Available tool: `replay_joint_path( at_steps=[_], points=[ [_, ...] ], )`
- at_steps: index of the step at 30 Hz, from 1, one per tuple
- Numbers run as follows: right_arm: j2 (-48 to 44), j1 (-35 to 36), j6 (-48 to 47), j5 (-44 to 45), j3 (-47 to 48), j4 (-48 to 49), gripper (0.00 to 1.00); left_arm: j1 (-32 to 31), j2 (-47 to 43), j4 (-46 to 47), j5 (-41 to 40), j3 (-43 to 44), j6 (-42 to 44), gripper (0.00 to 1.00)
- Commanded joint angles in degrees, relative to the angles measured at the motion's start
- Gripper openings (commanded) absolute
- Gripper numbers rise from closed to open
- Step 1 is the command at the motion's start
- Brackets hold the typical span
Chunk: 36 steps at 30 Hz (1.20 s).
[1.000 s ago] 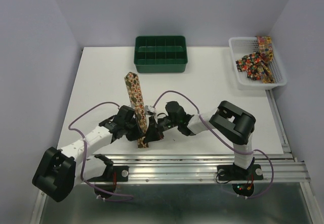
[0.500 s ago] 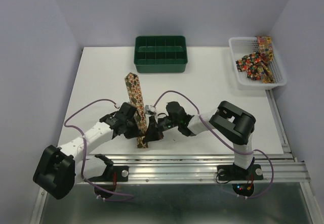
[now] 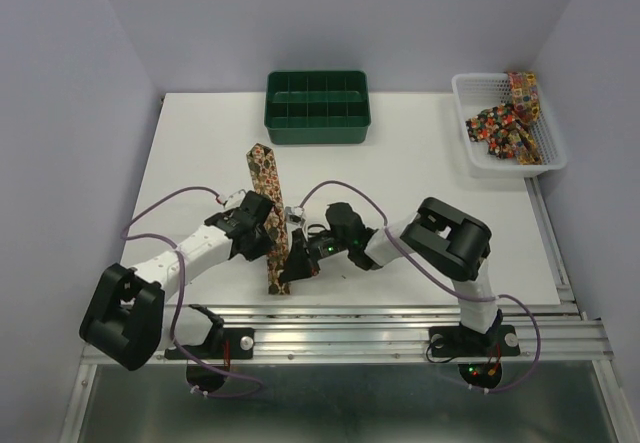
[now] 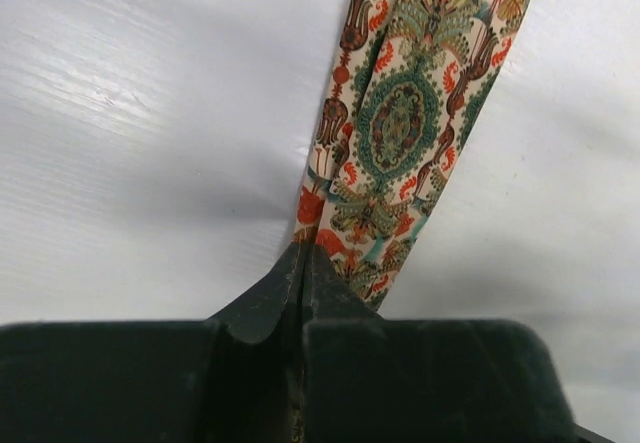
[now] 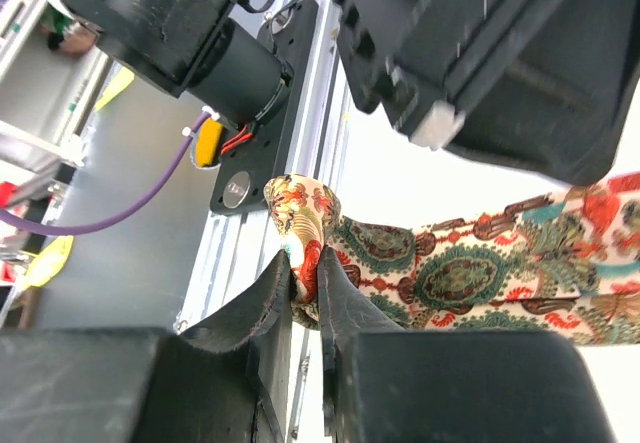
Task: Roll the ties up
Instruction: Roll the tie
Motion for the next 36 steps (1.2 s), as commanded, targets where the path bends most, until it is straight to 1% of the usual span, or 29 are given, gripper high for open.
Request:
replay_joint_path(
  at_steps=[1,5,8,9,11,16,20,36],
  points=[
    [1.9,0.1,4.6,0.0,2.5,5.6,0.01,0.9,0.7,1.9,-4.4,1.7,-1.5,0.00],
    [2.4,0.1,5.4,2.0,2.7,5.6,0.01,1.8,2.8,3.7,-4.4,0.5,-0.9,0.00],
    [2.4,0.1,4.9,4.2,3.5,2.8,0.01,2.1,3.9,6.4,-2.9,-0.9,-0.6,0.00],
    [2.3,0.1,4.3,4.8,4.0,0.9,0.01,2.1,4.1,6.7,-2.9,-1.0,-0.6,0.00],
    [2.2,-0.1,4.1,6.3,4.2,0.1,0.01,2.1,4.5,6.9,-2.9,-1.2,-0.5,0.00],
    [3.7,-1.0,8.7,5.7,5.3,3.5,0.01,2.2,5.1,7.6,-2.7,-1.6,-0.2,0.00],
    [5.4,-1.7,10.2,5.1,6.3,4.3,0.01,2.2,5.1,7.9,-2.5,-1.9,-0.1,0.00],
    [9.1,-5.0,10.8,5.1,8.5,3.8,0.01,2.2,4.0,8.1,-2.5,-1.9,-0.5,0.00]
  ],
)
